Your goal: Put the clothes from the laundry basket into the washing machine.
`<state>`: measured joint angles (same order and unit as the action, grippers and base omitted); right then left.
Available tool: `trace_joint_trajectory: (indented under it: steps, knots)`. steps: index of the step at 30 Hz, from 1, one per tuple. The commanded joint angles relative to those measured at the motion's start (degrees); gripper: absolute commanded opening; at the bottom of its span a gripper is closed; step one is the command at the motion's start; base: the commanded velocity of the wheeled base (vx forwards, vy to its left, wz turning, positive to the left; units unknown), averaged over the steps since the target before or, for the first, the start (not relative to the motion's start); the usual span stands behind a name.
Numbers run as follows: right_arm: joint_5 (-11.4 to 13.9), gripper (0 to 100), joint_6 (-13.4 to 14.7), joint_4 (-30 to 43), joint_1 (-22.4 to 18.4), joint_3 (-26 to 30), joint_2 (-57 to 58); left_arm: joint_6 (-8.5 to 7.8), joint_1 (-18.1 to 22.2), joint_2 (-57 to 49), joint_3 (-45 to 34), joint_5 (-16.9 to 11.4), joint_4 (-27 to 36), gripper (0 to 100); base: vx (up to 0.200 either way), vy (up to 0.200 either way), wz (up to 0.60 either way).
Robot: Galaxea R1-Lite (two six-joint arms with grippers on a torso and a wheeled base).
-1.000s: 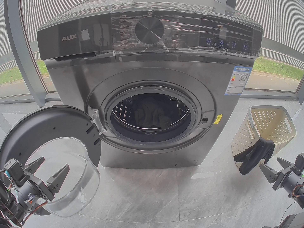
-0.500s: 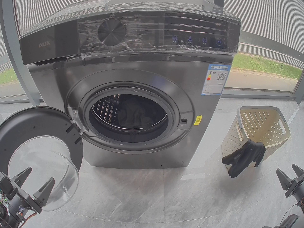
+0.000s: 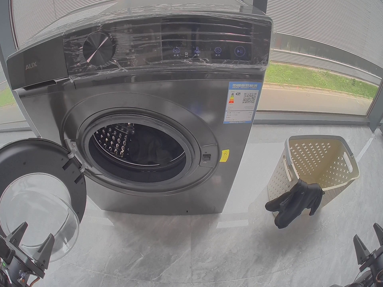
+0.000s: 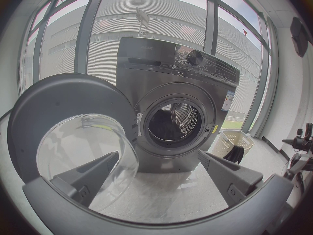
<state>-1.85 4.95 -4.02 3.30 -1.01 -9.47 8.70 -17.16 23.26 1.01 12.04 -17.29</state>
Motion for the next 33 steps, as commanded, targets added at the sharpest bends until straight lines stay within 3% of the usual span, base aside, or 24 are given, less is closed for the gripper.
trace_joint_trajectory:
  steps: [1,3,4,5,7,13,19,21,24,27,28,30,31,33]
  knots:
    - [2.56,100,-2.84,3.23,-3.74,-0.04,9.47,-4.31,7.32,-12.45,-1.01,-1.41,10.61,100,0.000,0.000,0.00]
    - [1.68,100,-3.81,3.23,-3.74,-0.04,9.47,-4.49,11.54,-17.72,-0.92,-2.11,14.30,100,0.000,0.000,0.00]
    - [1.59,100,-3.81,3.23,-3.74,-0.04,9.47,-4.49,11.54,-17.72,-0.92,-2.11,14.30,100,0.000,0.000,0.00]
    - [-0.34,100,-3.37,4.02,-3.74,1.01,9.47,-3.78,12.42,-18.43,-0.92,-2.38,13.77,100,0.000,0.000,0.00]
    - [-0.43,100,-3.28,4.02,-3.83,1.01,9.47,-3.87,12.59,-18.07,-1.01,-2.38,13.59,100,0.000,0.000,0.00]
    - [0.89,100,-4.77,3.76,-3.57,1.01,9.47,-8.53,17.43,-23.26,-1.01,-4.84,13.59,100,0.000,0.000,0.00]
    - [0.89,100,-4.86,3.76,-3.57,1.01,9.47,-9.06,17.34,-23.08,-0.92,-3.34,13.77,100,0.000,0.000,0.00]
    - [0.97,100,-4.95,3.76,-3.57,1.01,9.47,-10.55,17.34,-23.08,-0.92,-4.13,14.12,100,0.000,0.000,0.00]
    - [0.97,100,-5.04,3.76,-3.48,1.01,9.47,-11.34,17.43,-23.17,-0.57,-6.86,15.18,100,0.000,0.000,0.00]
    - [0.97,100,-5.04,3.76,-3.57,1.01,9.47,-12.48,17.43,-23.08,-0.40,-5.01,15.26,100,0.000,0.000,0.00]
    - [0.97,100,-5.04,3.76,-3.57,1.01,9.47,-11.08,17.25,-23.08,-0.40,-2.46,15.70,100,0.000,0.000,0.00]
    - [0.97,100,-5.04,3.76,-3.57,1.01,9.47,-8.97,17.25,-23.08,-0.40,-1.76,15.70,100,0.000,0.000,0.00]
    - [0.97,100,-5.04,3.76,-3.57,1.01,9.47,-9.23,17.34,-23.08,-0.48,-1.94,15.44,100,0.000,0.000,0.00]
    - [0.97,100,-5.04,3.76,-3.48,1.01,9.47,-12.22,17.34,-23.17,-0.57,-5.19,15.26,100,0.000,0.000,0.00]
